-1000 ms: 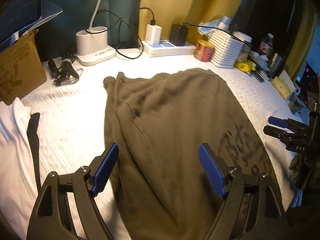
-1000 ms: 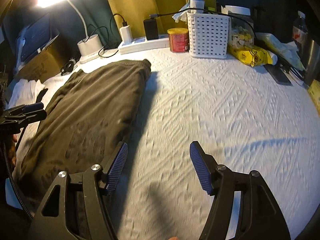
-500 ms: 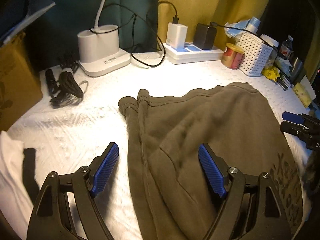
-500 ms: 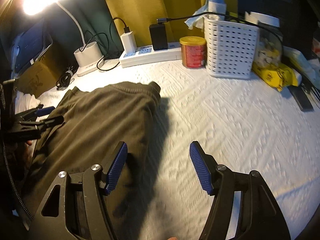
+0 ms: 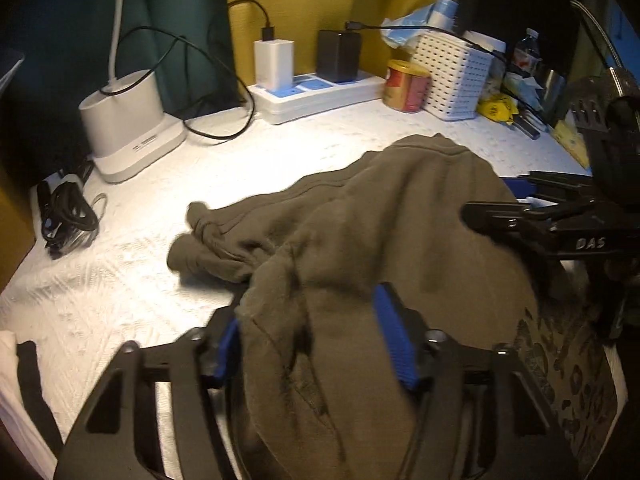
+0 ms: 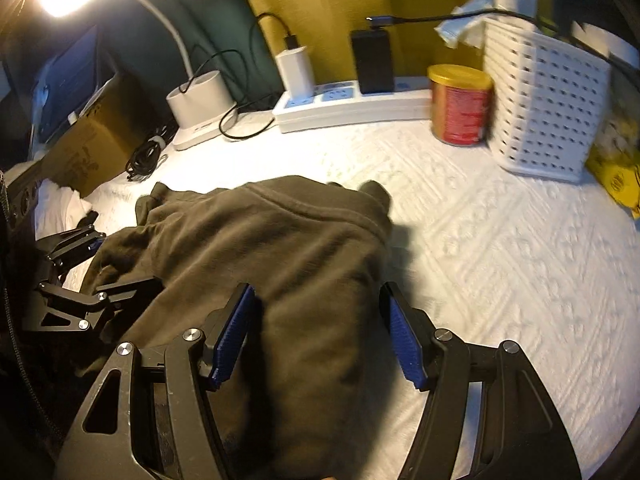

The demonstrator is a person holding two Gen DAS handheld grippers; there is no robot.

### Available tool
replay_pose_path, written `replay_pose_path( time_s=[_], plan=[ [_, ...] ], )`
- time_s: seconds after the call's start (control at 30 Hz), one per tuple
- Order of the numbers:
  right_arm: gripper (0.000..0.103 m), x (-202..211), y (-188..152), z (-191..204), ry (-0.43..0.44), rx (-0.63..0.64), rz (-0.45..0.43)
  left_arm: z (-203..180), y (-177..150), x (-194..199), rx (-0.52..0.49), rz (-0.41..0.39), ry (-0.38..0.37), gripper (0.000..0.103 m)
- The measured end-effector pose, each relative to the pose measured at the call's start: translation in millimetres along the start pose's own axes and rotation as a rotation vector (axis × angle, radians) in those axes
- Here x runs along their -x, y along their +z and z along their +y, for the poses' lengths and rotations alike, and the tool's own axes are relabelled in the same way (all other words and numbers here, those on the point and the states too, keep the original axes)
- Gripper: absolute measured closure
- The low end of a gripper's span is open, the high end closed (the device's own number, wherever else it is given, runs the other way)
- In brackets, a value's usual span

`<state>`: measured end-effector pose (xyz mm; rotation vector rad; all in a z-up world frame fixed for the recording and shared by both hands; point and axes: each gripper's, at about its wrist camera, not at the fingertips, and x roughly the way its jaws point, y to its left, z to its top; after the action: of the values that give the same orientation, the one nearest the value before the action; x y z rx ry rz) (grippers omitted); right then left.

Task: Fold small clothes
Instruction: 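Grasp the shirt's end with the left tool while the right tool grasps it too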

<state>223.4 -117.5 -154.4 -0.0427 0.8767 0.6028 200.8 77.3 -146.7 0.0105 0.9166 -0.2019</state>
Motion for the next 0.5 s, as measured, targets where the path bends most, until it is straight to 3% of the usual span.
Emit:
replay_pose_path(
  time_s=[0.07,0.13,0.17,0.27,0.5],
  plan=[
    [0.035,-3,1,5,-0.004,0.020,0.001,-1,0,0,0.002,-0.003,-0.009,0.062],
    [0.043,-5,0,10,0.001,0.045,0.004,-3,0,1,0.002,-0.006,-0.024,0.077],
    [0.058,-5,-1,12,-0.001,0.060,0.004,-4,0,2,0.001,-0.006,-0.027,0.078],
    [0.085,-4,-2,14,-0.008,0.069,-0.006,-8,0,3,-0.011,-0.012,-0.012,0.082],
    [0.090,8,-4,23,-0.020,0.104,-0.030,-12,-1,16,-0.001,-0.044,-0.007,0.084]
  ],
)
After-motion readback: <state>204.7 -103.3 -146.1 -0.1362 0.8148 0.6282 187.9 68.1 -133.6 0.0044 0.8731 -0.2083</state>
